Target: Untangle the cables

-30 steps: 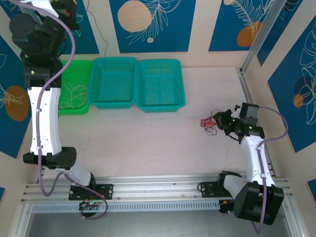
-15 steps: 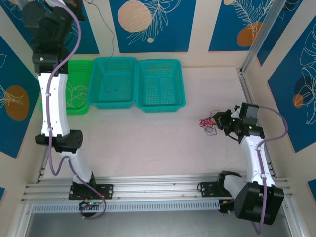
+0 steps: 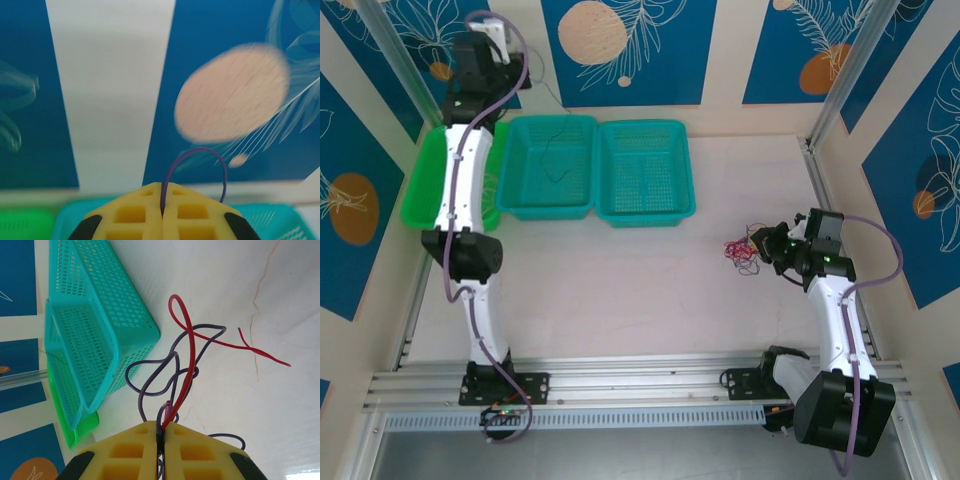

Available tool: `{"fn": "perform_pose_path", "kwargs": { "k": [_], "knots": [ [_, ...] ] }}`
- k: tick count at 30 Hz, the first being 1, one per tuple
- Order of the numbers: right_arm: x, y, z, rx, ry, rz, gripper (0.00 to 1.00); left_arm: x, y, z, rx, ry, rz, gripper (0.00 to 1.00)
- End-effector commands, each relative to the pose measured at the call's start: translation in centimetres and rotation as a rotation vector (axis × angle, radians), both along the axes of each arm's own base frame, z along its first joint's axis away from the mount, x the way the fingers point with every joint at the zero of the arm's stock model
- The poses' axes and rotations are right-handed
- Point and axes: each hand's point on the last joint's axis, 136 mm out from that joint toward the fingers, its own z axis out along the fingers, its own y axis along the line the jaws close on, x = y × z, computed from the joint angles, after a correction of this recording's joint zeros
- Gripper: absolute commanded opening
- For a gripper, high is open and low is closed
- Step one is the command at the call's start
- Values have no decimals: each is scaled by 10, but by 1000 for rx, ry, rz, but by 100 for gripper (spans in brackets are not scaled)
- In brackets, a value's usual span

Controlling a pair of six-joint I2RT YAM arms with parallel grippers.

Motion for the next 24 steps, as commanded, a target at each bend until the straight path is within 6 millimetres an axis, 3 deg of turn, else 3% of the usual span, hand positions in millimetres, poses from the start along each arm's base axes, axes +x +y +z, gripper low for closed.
{"fn": "perform_pose_path", "kwargs": {
  "k": [1, 4, 6, 8, 9, 12, 14, 20, 24],
  "knots": [
    [-2, 4, 3, 10, -5, 10, 0, 1, 8, -117, 21, 350, 67, 0],
    [-2, 4, 4, 5, -7, 15, 0, 5, 7, -160, 24, 449, 71, 0],
    [-2, 4, 6, 4, -9, 18, 0, 6, 5, -173, 26, 478, 58, 2],
    [-3, 4, 6, 4, -8, 18, 0, 6, 3, -172, 20, 481, 47, 36],
    [-3, 4, 6, 4, -8, 18, 0, 5, 1, -168, 17, 471, 38, 47],
    [-4, 4, 5, 4, -5, 17, 0, -1, -5, -137, 7, 410, 10, 71],
    [-3, 5, 5, 7, -9, 19, 0, -10, -12, -107, -4, 356, -19, 76],
    [-2, 15, 14, 14, -52, 81, 0, -56, -54, -16, -16, 194, -158, 79],
    [-3, 26, 19, 11, -86, 150, 0, -97, -86, 23, -26, 112, -282, 79]
  ]
}}
